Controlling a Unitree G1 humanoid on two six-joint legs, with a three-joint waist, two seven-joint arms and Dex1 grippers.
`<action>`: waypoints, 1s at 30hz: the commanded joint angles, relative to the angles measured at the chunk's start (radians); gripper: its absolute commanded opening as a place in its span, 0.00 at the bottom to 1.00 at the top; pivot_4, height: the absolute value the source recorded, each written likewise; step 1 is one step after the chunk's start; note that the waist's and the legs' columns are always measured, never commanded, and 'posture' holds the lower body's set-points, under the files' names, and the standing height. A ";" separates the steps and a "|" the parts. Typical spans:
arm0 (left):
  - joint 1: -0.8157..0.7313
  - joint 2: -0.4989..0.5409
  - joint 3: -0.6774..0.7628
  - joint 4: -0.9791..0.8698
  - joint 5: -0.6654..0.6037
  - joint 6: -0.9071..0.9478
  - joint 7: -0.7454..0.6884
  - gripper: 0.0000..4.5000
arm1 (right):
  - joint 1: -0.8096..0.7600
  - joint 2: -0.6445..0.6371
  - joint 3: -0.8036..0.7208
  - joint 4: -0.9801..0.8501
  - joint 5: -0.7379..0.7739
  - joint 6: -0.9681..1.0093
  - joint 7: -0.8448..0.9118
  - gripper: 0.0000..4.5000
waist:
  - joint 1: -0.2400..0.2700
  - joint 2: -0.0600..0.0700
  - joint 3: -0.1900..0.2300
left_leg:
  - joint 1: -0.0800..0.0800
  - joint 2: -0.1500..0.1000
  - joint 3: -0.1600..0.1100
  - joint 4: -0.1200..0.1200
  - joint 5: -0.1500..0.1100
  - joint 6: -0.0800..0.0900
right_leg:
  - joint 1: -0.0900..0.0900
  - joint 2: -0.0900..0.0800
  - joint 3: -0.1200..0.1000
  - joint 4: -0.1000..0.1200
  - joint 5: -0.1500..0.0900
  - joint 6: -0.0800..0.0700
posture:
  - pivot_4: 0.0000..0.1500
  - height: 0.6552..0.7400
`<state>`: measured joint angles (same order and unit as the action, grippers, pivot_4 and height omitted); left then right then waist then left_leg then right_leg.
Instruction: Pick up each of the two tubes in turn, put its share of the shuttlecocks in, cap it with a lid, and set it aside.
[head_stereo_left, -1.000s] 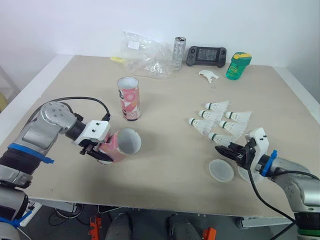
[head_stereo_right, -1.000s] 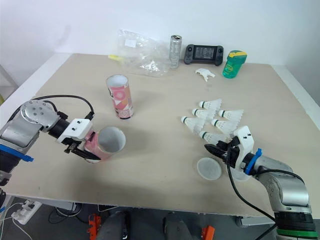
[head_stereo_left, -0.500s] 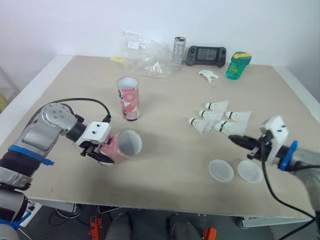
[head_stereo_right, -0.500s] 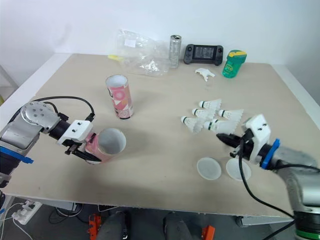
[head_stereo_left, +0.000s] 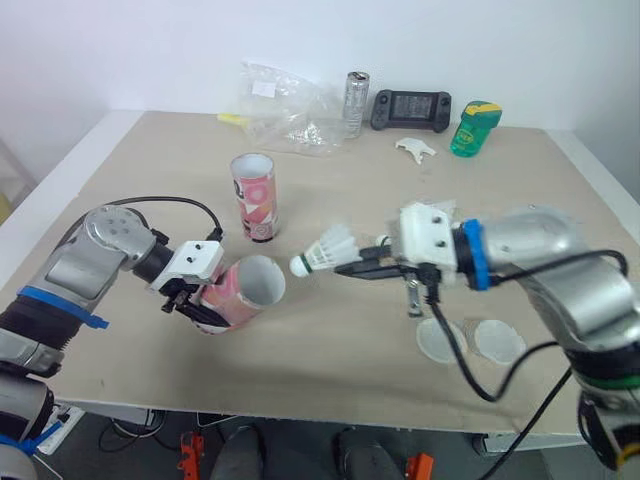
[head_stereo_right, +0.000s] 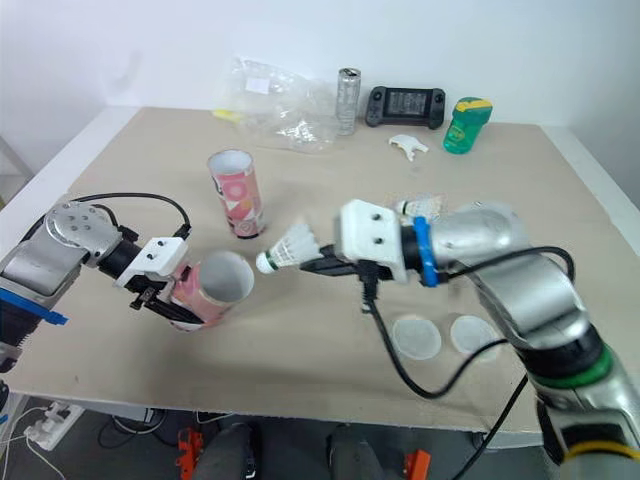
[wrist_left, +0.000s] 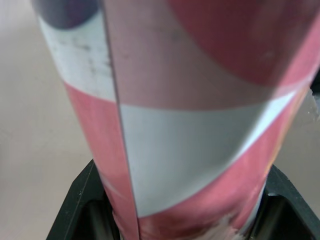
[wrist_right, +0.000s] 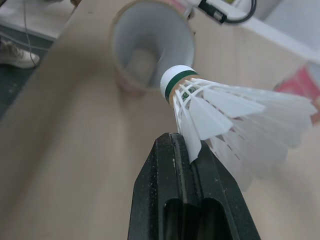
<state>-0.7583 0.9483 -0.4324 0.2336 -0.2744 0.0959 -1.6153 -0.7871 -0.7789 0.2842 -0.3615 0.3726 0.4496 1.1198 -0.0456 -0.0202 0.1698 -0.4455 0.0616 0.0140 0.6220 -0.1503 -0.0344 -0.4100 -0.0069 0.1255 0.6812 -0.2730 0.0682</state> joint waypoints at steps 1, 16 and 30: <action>0.002 0.005 -0.023 0.008 0.008 0.023 0.001 0.54 | -0.060 0.054 0.034 0.033 -0.019 -0.049 0.057 0.00 | 0.001 0.000 0.000 | 0.000 0.000 0.000 -0.001 0.000 0.000 | 0.000 0.000 0.000 0.000 0.000 0.000 | 1.00 0.99; 0.023 0.014 -0.017 0.023 0.016 0.018 0.001 0.54 | -0.203 0.223 0.109 0.179 -0.069 -0.087 0.198 0.60 | 0.000 0.000 0.000 | 0.002 0.002 -0.001 0.000 0.000 0.000 | 0.001 0.002 -0.002 0.003 0.001 -0.003 | 1.00 0.99; 0.079 0.025 0.018 -0.023 0.023 0.032 0.001 0.54 | 0.343 -0.078 -0.467 0.070 0.057 0.145 -0.046 0.90 | 0.001 0.001 -0.002 | 0.003 0.002 -0.002 -0.003 -0.001 0.000 | 0.002 0.002 -0.003 0.002 -0.002 -0.002 | 1.00 0.99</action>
<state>-0.7081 0.9632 -0.3919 0.2113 -0.2806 0.1168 -1.6079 -0.4718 -0.8393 -0.0914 -0.2513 0.4122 0.5690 1.1161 -0.0451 -0.0190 0.1681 -0.4423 0.0631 0.0111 0.6182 -0.1511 -0.0345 -0.4074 -0.0049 0.1221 0.6836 -0.2748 0.0677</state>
